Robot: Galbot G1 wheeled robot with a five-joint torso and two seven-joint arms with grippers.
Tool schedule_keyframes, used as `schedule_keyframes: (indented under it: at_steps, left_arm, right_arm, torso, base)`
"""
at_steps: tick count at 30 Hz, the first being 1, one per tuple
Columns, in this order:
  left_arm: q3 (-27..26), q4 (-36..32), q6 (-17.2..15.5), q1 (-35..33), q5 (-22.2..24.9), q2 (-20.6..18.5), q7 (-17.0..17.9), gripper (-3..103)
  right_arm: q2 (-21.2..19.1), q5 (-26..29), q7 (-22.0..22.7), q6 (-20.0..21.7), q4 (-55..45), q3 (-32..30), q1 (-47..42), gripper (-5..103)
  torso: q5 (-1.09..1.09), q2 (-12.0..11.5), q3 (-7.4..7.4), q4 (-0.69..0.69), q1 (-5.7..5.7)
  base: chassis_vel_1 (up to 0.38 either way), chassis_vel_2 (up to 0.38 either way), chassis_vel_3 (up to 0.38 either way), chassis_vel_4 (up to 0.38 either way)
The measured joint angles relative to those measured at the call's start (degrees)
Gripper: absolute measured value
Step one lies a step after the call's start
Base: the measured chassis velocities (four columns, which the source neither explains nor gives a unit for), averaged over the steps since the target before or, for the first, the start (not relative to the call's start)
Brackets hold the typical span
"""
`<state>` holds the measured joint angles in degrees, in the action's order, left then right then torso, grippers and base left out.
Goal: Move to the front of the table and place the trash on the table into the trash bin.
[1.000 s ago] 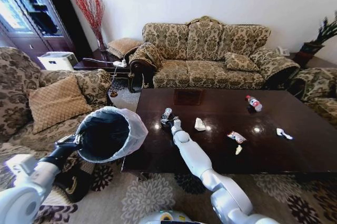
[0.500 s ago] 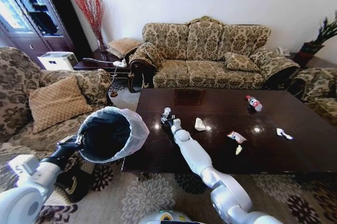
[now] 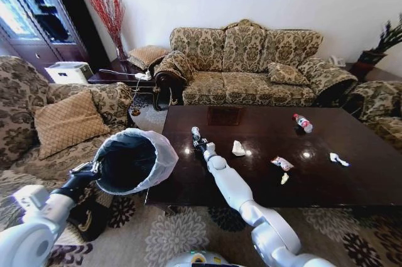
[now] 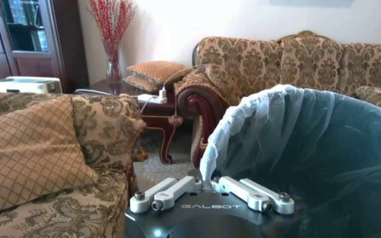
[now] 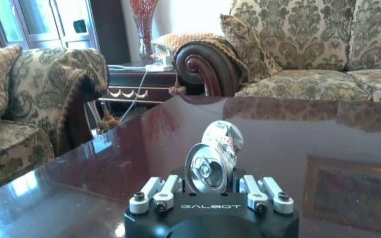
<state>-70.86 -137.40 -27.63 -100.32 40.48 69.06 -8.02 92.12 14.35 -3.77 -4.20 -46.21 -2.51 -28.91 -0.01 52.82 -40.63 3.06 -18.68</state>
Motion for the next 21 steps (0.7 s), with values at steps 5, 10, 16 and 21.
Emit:
schedule_keyframes:
  at_steps: [5,10,16,21]
  left_arm:
    - [-0.3,0.4,-0.1,-0.7,0.8,-3.5,0.2,0]
    - [-0.7,1.5,-1.9,-1.8,5.7,-10.5,1.6,0]
    - [-0.2,2.5,-4.1,-2.9,13.3,-18.2,4.1,0]
    - [1.3,4.7,-6.1,-0.9,21.5,-25.9,8.3,0]
  right_arm:
    - [0.0,2.3,1.9,1.8,-15.2,1.9,-4.9,35]
    - [-4.0,6.8,3.7,4.9,-38.6,3.7,-10.0,35]
    - [-14.7,13.7,3.1,7.8,-62.6,3.5,-15.3,35]
    - [-25.0,19.7,-0.5,9.8,-82.6,4.0,-25.3,35]
  torso:
    - [0.00,0.0,0.00,0.00,0.00]
    - [0.00,0.0,0.01,-0.04,0.00]
    - [0.03,0.0,0.01,0.04,0.00]
    - [0.00,0.0,0.01,0.03,0.00]
  base:
    - [0.000,0.000,0.000,0.000]
    - [0.000,0.000,0.000,0.000]
    - [0.000,0.000,0.000,0.000]
    - [0.000,0.000,0.000,0.000]
